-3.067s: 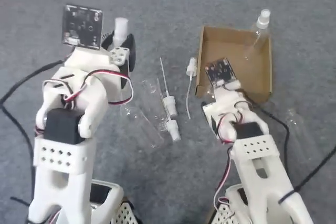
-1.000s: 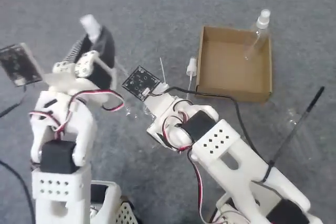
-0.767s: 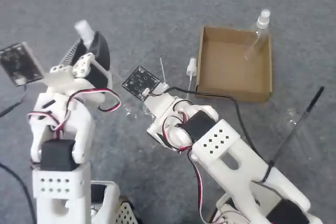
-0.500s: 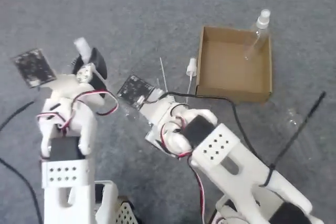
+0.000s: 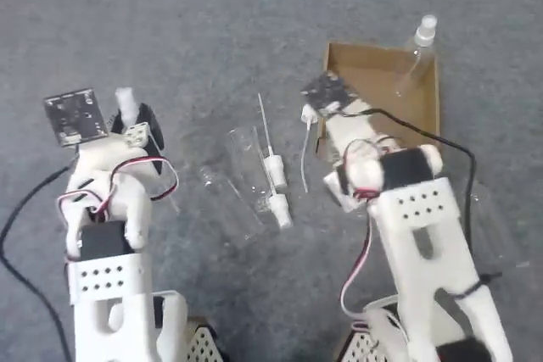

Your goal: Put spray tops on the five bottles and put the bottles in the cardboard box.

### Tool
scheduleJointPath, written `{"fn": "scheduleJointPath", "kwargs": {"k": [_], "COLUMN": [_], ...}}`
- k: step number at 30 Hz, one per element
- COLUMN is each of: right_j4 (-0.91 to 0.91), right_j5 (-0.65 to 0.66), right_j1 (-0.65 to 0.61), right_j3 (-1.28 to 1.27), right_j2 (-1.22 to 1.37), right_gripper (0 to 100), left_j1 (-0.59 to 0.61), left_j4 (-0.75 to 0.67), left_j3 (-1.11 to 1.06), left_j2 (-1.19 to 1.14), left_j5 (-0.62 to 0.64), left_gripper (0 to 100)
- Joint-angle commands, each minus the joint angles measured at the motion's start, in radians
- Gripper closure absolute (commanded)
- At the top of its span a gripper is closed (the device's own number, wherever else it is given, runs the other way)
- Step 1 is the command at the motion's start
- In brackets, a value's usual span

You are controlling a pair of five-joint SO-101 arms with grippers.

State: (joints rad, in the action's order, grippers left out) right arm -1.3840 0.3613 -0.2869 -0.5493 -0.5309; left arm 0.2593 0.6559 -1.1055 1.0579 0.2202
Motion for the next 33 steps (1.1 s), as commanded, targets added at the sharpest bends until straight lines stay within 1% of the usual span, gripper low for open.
{"fn": "scheduleJointPath", "kwargs": {"k": [1, 5, 11, 13, 17, 24, 29, 33], "right_j4": [0.071, 0.179, 0.278, 0.277, 0.275, 0.257, 0.231, 0.231], "right_j5": [0.029, 0.029, 0.023, 0.026, 0.028, 0.029, 0.029, 0.025], "right_j1": [0.082, 0.068, -0.021, -0.053, -0.091, -0.084, -0.091, -0.093], "right_j3": [-0.028, -0.084, -0.103, -0.1, -0.1, -0.063, -0.046, -0.046], "right_j2": [0.099, 0.217, 0.358, 0.386, 0.406, 0.404, 0.404, 0.404], "right_gripper": [99.3, 98.9, 85.4, 83.2, 82.7, 81.9, 73.1, 75.3], "left_j1": [0.002, 0.002, 0.002, 0.002, 0.002, 0.002, 0.002, 0.0], "left_j4": [0.018, 0.021, 0.028, 0.028, 0.026, 0.026, 0.028, 0.026], "left_j3": [0.007, 0.004, -0.03, -0.041, -0.054, -0.054, -0.056, -0.065], "left_j2": [0.018, 0.018, 0.02, 0.02, 0.02, 0.02, 0.02, 0.02], "left_j5": [-0.009, -0.008, -0.008, -0.008, -0.008, -0.008, -0.008, -0.006], "left_gripper": [99, 99, 99, 99, 99, 99, 99, 99]}}
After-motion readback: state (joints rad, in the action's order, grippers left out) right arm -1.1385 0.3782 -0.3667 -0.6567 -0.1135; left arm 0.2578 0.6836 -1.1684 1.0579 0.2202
